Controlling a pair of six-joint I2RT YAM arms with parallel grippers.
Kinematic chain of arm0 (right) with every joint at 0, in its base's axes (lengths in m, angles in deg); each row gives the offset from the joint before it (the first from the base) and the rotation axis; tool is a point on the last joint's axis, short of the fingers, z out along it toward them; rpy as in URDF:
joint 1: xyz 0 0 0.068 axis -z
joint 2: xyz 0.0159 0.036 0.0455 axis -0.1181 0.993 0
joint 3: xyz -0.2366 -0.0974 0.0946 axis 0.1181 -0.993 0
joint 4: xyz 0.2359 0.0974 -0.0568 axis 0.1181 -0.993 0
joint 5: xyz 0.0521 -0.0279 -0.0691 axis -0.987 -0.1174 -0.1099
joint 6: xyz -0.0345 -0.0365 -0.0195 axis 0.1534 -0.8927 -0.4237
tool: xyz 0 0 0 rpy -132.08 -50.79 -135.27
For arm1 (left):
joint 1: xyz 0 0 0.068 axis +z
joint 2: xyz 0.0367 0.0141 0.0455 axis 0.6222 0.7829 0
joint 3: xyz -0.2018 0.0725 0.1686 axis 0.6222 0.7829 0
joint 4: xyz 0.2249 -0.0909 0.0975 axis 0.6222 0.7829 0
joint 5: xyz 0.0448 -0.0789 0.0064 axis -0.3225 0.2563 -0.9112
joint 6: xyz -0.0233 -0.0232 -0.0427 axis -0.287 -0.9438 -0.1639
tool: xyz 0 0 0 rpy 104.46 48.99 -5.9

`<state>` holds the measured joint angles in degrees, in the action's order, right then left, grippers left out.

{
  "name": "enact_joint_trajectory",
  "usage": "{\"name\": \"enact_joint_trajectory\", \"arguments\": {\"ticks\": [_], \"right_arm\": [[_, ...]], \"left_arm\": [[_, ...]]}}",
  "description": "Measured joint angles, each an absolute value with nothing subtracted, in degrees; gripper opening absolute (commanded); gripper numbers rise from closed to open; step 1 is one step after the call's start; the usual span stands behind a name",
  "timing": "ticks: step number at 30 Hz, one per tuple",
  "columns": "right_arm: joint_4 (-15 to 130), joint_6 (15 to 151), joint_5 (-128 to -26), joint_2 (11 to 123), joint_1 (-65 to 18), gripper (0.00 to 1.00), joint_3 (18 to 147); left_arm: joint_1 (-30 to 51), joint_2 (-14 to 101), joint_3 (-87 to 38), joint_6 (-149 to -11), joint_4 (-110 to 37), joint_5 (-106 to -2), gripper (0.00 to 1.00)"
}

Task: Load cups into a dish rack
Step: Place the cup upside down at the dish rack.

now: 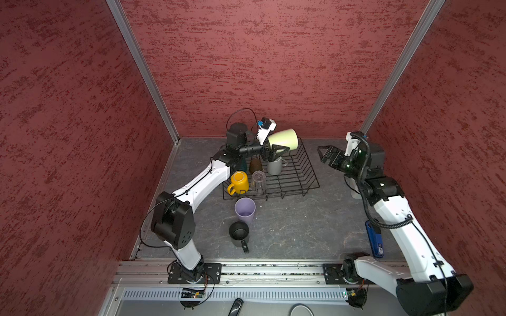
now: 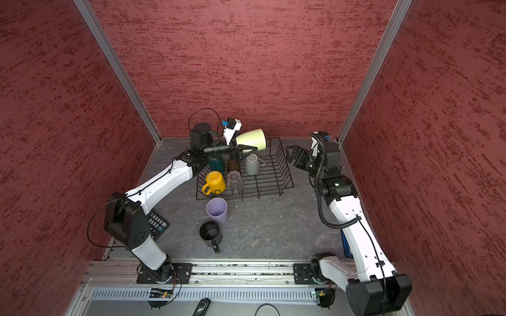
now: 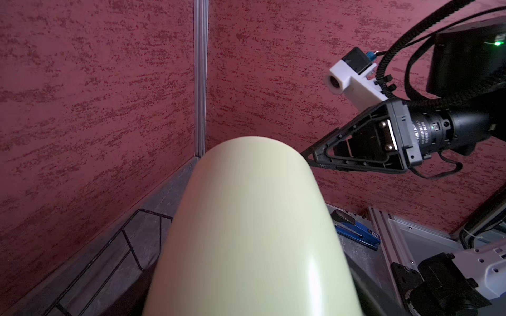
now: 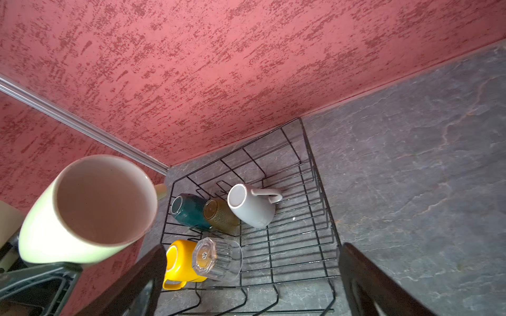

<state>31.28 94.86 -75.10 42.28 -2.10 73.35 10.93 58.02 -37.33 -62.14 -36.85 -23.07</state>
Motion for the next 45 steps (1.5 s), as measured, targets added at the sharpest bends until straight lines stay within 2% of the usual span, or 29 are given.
{"name": "enact_joint_trajectory", "arguments": {"ticks": [5, 14, 20, 32, 45], "right_arm": [[30.84, 93.74, -73.5, 42.32, -1.99, 0.99, 73.87], [30.76, 93.3, -73.24, 42.32, -1.88, 0.99, 73.85], [30.91, 93.3, -73.28, 42.32, -1.71, 0.99, 73.59], [30.97, 93.35, -73.54, 42.02, -1.62, 0.99, 71.57], [31.48, 93.37, -73.85, 40.9, -1.62, 0.99, 69.8]], "left_arm": [[10.88, 63.09, -45.2, -63.4, -23.06, -25.34, 0.06], [9.64, 72.31, -62.82, -64.23, 5.49, -32.88, 0.05], [5.62, 74.69, -68.02, -62.57, 17.18, -42.06, 0.06], [2.12, 80.51, -71.74, -62.59, 26.56, -51.79, 0.07], [-1.47, 85.88, -76.35, -62.59, 30.25, -55.88, 0.09]]}}
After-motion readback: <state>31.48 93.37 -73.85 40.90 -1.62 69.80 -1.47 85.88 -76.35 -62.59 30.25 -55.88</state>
